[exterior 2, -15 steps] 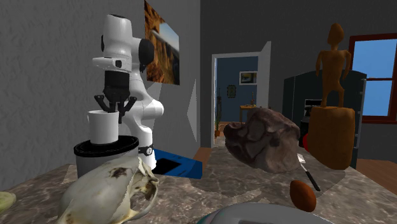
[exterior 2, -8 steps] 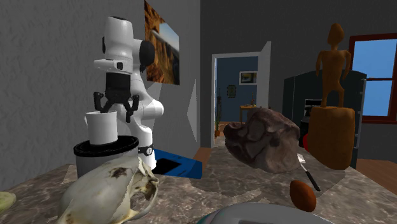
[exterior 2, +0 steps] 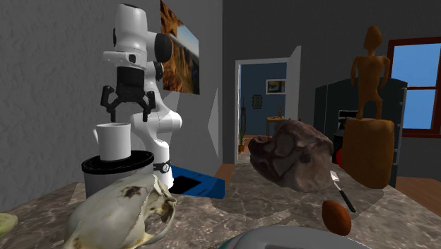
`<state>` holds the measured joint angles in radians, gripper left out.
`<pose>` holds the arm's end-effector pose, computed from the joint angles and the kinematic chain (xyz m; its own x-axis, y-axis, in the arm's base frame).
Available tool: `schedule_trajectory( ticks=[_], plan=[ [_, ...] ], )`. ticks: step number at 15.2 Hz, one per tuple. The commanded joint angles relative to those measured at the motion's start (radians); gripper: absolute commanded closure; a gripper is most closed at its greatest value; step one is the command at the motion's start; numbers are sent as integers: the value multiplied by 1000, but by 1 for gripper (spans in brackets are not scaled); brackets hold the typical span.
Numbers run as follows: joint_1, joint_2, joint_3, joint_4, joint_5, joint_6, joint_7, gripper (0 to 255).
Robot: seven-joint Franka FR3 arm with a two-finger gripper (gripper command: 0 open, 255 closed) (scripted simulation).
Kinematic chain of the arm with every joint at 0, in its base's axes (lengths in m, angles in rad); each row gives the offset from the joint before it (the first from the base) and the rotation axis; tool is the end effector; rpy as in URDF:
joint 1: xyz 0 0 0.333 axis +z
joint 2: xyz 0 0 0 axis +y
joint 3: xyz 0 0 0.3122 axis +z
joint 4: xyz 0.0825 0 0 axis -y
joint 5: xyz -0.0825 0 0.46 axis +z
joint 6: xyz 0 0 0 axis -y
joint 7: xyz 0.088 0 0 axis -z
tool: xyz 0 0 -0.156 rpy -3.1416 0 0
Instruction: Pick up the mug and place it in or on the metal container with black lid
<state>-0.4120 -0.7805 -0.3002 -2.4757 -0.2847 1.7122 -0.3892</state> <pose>0.2830 -0.2917 0.4682 0.9798 -0.1977 -0.0301 -0.1954 -0.9785 0.0655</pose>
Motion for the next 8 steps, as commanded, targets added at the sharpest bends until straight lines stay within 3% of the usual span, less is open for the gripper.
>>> schedule_trajectory(
  ticks=[1, 8],
  plan=[
    [-4, -23, 1, 30, 9, -25, -3, 0],
    [-10, -22, 4, 30, 12, -24, -6, 0]
  ],
)
